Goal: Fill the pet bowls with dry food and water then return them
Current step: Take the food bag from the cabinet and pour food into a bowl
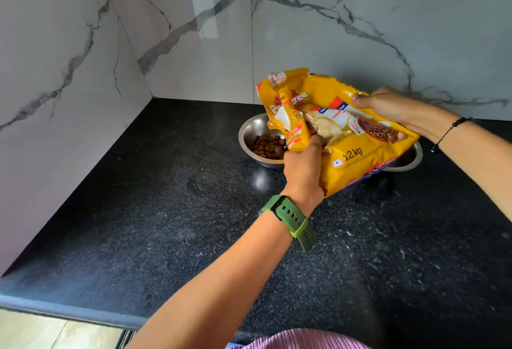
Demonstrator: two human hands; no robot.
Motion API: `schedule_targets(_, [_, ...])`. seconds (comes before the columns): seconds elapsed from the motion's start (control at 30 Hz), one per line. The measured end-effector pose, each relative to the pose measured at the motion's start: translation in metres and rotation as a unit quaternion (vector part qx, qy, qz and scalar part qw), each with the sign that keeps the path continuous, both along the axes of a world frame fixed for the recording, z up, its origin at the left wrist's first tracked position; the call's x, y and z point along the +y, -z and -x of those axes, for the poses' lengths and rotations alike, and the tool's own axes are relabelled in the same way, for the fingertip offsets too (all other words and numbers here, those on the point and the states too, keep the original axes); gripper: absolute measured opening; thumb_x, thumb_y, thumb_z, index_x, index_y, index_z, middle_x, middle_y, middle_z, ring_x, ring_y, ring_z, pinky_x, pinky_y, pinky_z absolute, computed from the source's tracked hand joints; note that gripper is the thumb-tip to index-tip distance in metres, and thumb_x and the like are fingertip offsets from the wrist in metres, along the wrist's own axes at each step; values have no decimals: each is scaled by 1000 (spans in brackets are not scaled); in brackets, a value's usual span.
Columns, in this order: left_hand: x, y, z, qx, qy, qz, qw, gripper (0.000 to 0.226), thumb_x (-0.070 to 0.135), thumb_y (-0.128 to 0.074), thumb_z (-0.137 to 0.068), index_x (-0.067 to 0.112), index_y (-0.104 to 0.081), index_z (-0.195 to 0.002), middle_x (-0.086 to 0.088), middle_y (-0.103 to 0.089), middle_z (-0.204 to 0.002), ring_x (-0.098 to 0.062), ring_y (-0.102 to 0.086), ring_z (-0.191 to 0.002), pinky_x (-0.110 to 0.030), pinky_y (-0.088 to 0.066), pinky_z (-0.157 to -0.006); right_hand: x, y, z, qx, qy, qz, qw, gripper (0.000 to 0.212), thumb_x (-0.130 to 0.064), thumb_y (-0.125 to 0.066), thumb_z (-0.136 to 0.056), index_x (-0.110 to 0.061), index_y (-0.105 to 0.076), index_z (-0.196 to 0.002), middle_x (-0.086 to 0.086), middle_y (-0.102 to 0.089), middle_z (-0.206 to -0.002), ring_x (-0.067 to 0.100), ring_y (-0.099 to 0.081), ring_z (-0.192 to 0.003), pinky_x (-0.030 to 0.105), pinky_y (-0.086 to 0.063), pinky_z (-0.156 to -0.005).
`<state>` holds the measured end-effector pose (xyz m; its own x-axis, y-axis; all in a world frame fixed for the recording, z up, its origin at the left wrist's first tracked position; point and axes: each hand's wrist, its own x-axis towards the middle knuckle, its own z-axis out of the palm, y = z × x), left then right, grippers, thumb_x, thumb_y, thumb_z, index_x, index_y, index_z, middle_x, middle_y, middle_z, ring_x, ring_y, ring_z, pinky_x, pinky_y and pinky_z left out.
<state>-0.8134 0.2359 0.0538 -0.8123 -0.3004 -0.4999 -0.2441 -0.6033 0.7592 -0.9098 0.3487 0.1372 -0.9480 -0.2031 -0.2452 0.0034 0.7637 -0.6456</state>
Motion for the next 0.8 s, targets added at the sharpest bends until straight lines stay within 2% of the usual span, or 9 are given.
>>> schedule_targets(0.03, [1,0,-1,3,-3,6,1000,64,35,-75,-62,12,-54,-118,-15,-66,-113,-36,-67,-97,-55,-55,-83,1,1,0,-2,0,1,1000,55,-51,-49,-91,-2,-61,-111,28,-67,-101,44,-67,-88,58,-49,-83])
schedule_targets(0.27, [3,-3,1,4,-13,-8,1000,68,37,-75,-57,15,-54,-118,-14,-66,-113,-37,-67,-97,-56,-55,-84,5,0,4,-10,-1,1,1000,56,-53,-49,-90,-3,-61,-112,29,-68,-101,48,-66,-91,60,-48,-84])
schedule_targets(0.4, [8,-1,0,47,-50,54,996,64,41,-68,-59,16,-55,-116,-12,-66,-111,-33,-66,-98,-51,-55,-87,5,-3,5,18,7,52,998,55,-48,-49,-92,3,-60,-110,32,-65,-106,40,-63,-81,56,-46,-83])
schedule_targets(0.47, [9,-1,0,61,-56,79,993,64,42,-66,-58,16,-55,-115,-11,-66,-111,-31,-66,-98,-50,-55,-87,4,-2,7,28,13,72,997,49,-47,-49,-92,-1,-61,-103,30,-65,-106,34,-62,-73,53,-47,-82])
schedule_targets(0.57, [3,-4,-1,25,-3,9,1000,37,32,-71,-72,15,-59,-103,-16,-67,-112,-35,-67,-98,-52,-56,-85,3,2,9,6,3,17,1000,51,-48,-49,-92,-1,-60,-110,26,-65,-91,29,-61,-63,45,-51,-71])
schedule_targets(0.63, [2,2,-1,2,19,-5,1000,19,26,-69,-80,16,-60,-93,-17,-68,-111,-35,-68,-97,-52,-56,-84,4,8,10,3,-1,7,1000,52,-46,-50,-93,2,-60,-111,24,-64,-91,33,-63,-71,49,-51,-76])
schedule_targets(0.7, [2,4,-3,-4,12,8,1000,34,27,-71,-78,13,-60,-106,-17,-68,-112,-36,-68,-96,-55,-56,-83,6,13,10,8,5,4,1000,53,-46,-50,-93,2,-60,-112,24,-67,-94,36,-66,-80,53,-50,-81])
schedule_targets(0.73, [3,4,-3,-3,8,9,1000,44,29,-72,-76,12,-58,-113,-17,-67,-113,-36,-67,-97,-55,-56,-83,7,15,10,5,8,7,1000,53,-48,-49,-93,1,-60,-111,23,-69,-90,35,-69,-76,53,-53,-76])
schedule_targets(0.8, [2,1,-4,-4,6,12,1000,59,34,-74,-68,12,-53,-118,-16,-65,-115,-36,-66,-98,-55,-55,-83,9,16,11,-8,16,7,1000,53,-50,-48,-92,0,-59,-109,16,-69,-68,25,-66,-47,40,-55,-53])
